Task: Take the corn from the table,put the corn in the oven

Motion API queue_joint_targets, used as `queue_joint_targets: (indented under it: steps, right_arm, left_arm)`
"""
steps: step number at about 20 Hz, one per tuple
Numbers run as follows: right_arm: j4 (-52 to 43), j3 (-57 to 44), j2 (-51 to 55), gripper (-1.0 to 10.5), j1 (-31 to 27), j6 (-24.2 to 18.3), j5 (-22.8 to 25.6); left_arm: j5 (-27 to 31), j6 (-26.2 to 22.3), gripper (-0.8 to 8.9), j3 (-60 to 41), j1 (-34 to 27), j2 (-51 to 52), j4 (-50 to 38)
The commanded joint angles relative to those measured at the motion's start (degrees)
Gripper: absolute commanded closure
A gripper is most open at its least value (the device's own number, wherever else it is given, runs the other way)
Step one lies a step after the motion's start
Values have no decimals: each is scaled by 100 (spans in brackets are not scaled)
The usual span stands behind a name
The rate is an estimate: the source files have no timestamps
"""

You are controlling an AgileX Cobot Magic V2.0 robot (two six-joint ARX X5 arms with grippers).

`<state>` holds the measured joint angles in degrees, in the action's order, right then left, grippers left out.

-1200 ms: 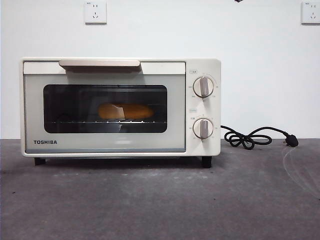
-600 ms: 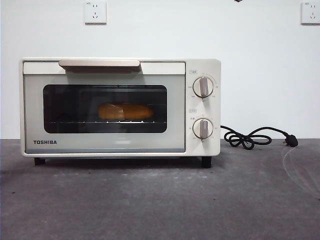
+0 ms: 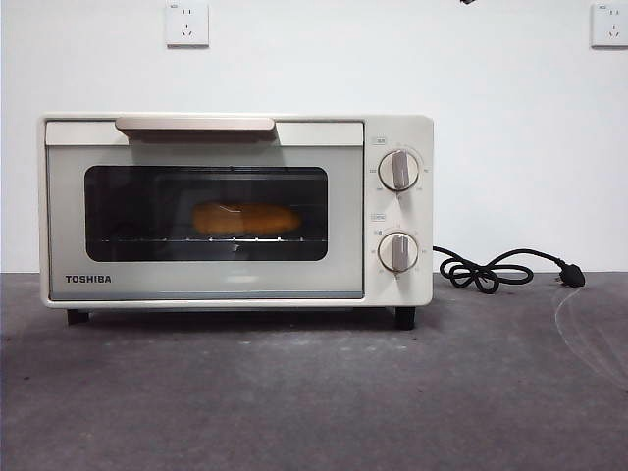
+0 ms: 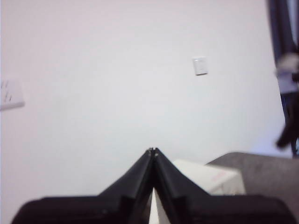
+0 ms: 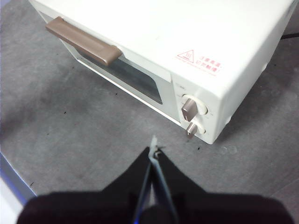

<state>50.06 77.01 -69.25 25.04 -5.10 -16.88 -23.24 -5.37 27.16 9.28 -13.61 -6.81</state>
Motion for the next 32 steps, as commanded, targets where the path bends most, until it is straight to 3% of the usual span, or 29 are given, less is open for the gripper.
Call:
queue_joint_targets:
  steps: [1,4,10,17,20,32]
  right_arm:
    - [-42,-33,-26,958,0,55,2]
    - [-42,-33,-26,958,0,55,2]
    - [-44,-33,-26,958,0,55,4]
    - [-44,-33,-26,958,0,55,4]
    - [-44,-33,-26,958,0,55,4]
    - [-44,-33,-26,958,0,55,7]
  left_arm:
    - [-24,-1045,817,-940,33,343,-79]
    - [149,-1296,817,-1729,31,682,4]
    - [815,-1080,817,-2662,33,1285,470]
    - [1200,-756,817,-2660,37,1325,1644]
    - [1451,-468,817,-2660,31,1325,1644]
    - [1429,-470,817,-2658,31,1248,1471]
